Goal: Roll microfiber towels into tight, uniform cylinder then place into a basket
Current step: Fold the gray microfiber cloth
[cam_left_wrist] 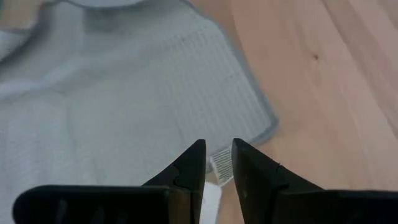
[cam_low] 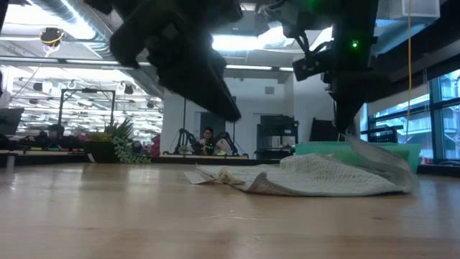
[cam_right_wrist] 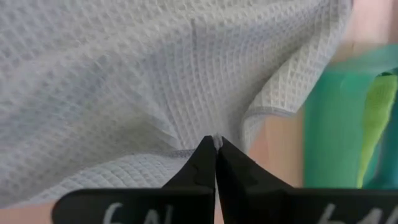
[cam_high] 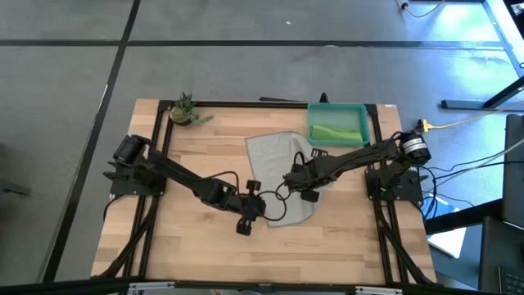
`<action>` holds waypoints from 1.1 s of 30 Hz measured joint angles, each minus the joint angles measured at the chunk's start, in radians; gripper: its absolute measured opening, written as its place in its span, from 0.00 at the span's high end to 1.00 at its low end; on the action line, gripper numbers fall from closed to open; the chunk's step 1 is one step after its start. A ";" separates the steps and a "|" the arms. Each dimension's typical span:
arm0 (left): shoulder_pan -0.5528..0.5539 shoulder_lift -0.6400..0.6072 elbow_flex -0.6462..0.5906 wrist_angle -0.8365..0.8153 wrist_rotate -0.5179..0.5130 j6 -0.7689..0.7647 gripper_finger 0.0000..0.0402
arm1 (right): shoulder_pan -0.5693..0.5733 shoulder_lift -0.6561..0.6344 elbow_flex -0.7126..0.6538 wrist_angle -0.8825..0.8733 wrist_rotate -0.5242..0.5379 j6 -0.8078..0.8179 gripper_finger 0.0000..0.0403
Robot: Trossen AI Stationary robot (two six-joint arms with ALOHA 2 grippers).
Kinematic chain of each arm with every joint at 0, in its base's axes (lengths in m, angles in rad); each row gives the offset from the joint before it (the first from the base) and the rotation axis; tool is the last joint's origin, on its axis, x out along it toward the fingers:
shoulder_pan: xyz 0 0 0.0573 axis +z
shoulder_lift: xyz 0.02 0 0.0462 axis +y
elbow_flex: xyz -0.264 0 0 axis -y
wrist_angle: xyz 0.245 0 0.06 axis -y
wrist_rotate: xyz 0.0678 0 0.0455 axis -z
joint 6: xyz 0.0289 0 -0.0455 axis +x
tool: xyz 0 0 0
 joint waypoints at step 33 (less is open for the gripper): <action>-0.004 0.177 0.000 0.191 0.150 0.003 0.76 | 0.015 0.000 0.002 -0.062 0.020 0.078 1.00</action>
